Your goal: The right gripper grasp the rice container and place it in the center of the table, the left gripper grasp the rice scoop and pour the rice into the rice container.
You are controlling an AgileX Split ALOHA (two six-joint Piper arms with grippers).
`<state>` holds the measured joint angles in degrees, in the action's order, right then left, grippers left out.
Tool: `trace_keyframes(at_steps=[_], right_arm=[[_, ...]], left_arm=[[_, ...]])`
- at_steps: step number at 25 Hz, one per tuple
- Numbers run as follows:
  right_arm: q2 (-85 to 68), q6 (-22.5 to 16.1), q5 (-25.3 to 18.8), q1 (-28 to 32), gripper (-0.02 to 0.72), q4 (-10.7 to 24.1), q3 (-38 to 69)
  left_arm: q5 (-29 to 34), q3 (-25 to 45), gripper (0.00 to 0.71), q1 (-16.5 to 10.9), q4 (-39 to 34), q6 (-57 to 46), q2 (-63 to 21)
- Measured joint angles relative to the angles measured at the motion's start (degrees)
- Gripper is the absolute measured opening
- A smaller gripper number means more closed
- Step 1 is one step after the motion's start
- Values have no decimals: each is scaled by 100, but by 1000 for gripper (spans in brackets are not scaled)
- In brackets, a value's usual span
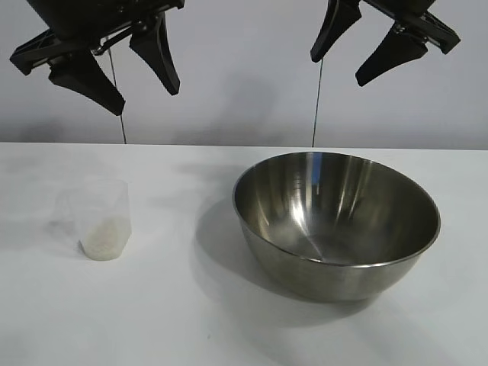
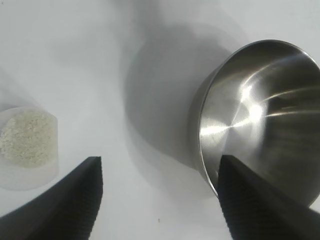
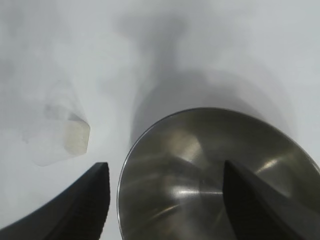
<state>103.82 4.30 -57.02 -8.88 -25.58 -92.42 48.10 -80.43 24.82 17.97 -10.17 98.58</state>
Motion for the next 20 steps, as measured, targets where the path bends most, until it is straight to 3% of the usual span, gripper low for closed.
trace_keyframes(at_steps=[5,10,13,18,20], right_arm=[[0,0,191,0,452,-115,0],[0,0,72,0,452,-61,0],[0,0,-262,0,452,365,0],[0,0,-1167,0,452,1428,0],[0,0,-1275,0,445,1815,0]], left_arm=[[0,-5,480,0,0,0,0],[0,-5,480,0,0,0,0],[0,-5,480,0,0,0,0],[0,-5,480,0,0,0,0],[0,-5,480,0,0,0,0]])
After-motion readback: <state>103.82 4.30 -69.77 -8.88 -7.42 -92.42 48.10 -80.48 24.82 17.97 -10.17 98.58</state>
